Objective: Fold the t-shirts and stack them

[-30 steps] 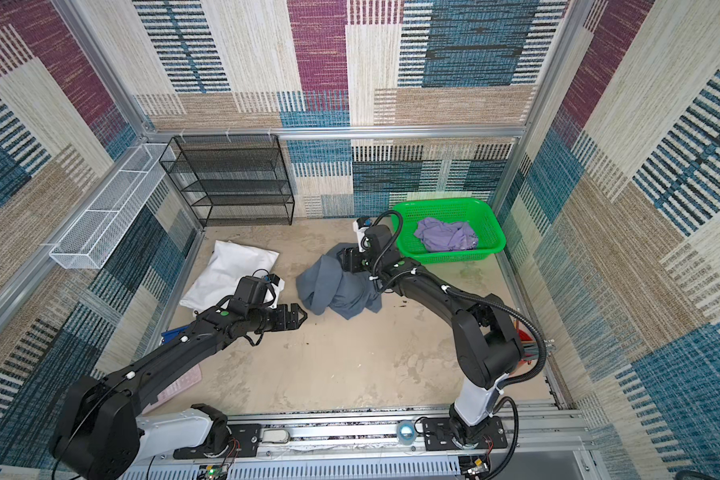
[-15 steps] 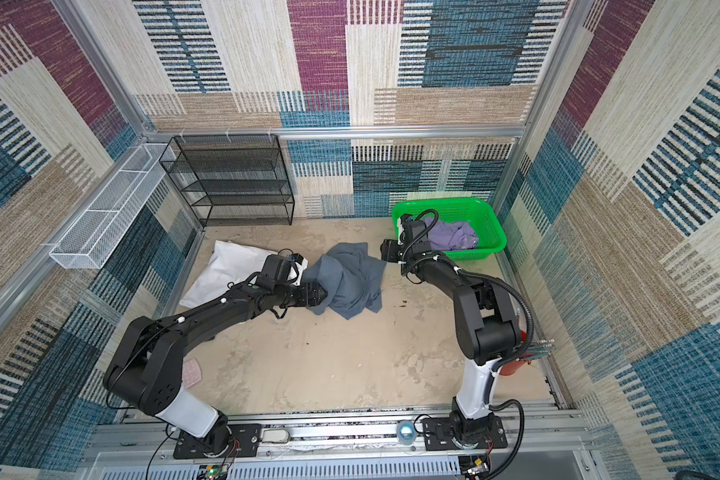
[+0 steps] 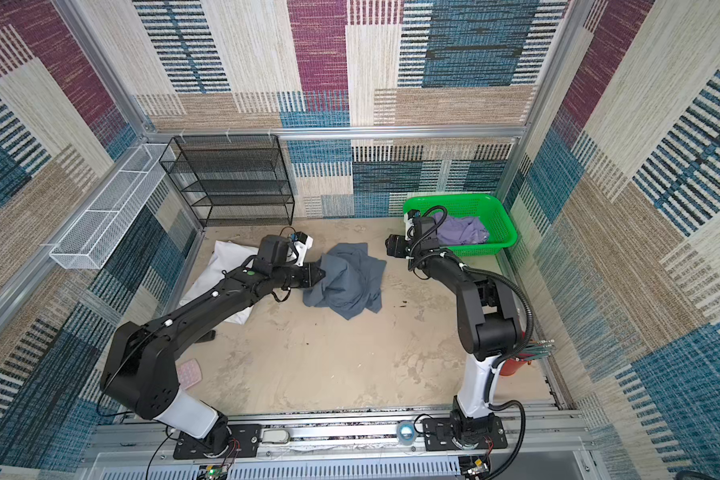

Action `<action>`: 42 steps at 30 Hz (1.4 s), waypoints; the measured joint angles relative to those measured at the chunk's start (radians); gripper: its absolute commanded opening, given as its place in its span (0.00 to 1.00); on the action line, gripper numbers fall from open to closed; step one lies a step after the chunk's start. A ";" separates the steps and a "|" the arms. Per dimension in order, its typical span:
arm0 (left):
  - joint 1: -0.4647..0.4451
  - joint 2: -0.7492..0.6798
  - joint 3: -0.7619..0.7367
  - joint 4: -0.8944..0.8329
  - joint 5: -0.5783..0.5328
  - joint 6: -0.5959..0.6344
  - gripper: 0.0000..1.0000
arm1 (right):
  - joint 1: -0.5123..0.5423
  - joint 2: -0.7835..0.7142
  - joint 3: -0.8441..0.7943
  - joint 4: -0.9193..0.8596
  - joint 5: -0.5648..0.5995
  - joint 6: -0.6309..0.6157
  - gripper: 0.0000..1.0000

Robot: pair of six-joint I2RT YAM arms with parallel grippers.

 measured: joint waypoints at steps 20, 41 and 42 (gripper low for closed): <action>0.038 -0.516 -0.294 -0.204 -0.549 -0.100 0.00 | 0.314 -0.235 -0.385 -0.049 -0.063 0.099 0.70; 0.044 -0.415 -0.364 -0.216 -0.631 -0.081 0.00 | 0.444 -0.172 -0.447 -0.093 0.157 0.219 0.20; 0.045 -0.378 -0.343 -0.205 -0.630 -0.066 0.00 | 0.442 -0.164 -0.436 -0.096 0.164 0.220 0.11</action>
